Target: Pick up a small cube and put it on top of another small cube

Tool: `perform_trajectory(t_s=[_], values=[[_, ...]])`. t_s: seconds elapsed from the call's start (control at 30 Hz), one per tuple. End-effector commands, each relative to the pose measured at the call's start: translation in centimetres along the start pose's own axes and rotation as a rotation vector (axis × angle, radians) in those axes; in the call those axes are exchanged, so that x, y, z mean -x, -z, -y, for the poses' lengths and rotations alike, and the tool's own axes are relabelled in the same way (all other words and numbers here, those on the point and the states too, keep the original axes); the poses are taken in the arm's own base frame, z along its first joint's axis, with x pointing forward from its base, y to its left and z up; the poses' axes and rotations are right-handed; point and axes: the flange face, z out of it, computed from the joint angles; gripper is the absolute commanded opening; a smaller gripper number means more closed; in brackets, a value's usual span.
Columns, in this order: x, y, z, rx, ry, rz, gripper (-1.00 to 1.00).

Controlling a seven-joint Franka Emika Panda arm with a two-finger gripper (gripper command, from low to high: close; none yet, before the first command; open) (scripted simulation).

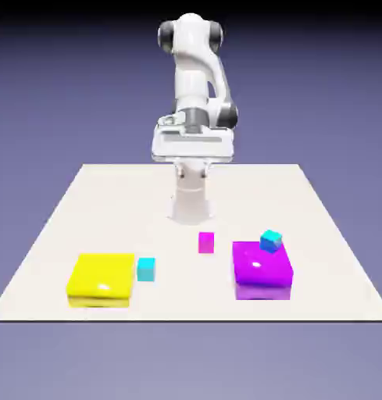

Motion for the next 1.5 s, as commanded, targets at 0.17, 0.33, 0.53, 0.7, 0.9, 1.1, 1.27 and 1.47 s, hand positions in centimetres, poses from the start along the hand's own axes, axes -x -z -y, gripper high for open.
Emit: perform_trajectory(t_s=[0.17,0.33,0.53,0.7,0.9,1.1,1.27,1.47], values=[[7.7,-7.9,-4.6,0.316,-0.043,0.357,0.00],[15.0,-11.6,-9.5,0.598,-0.071,0.636,0.00],[21.3,-13.1,-14.0,0.828,-0.087,0.842,0.00],[24.6,-15.6,-17.0,0.828,-0.087,0.842,0.00],[23.0,-14.5,-15.5,0.827,-0.087,0.843,-1.00],[21.2,-12.1,-12.1,0.750,0.086,0.842,-1.00],[22.4,-11.3,-9.3,0.594,0.452,0.828,-1.00],[24.3,-10.0,-6.2,0.425,0.899,0.788,-1.00]])
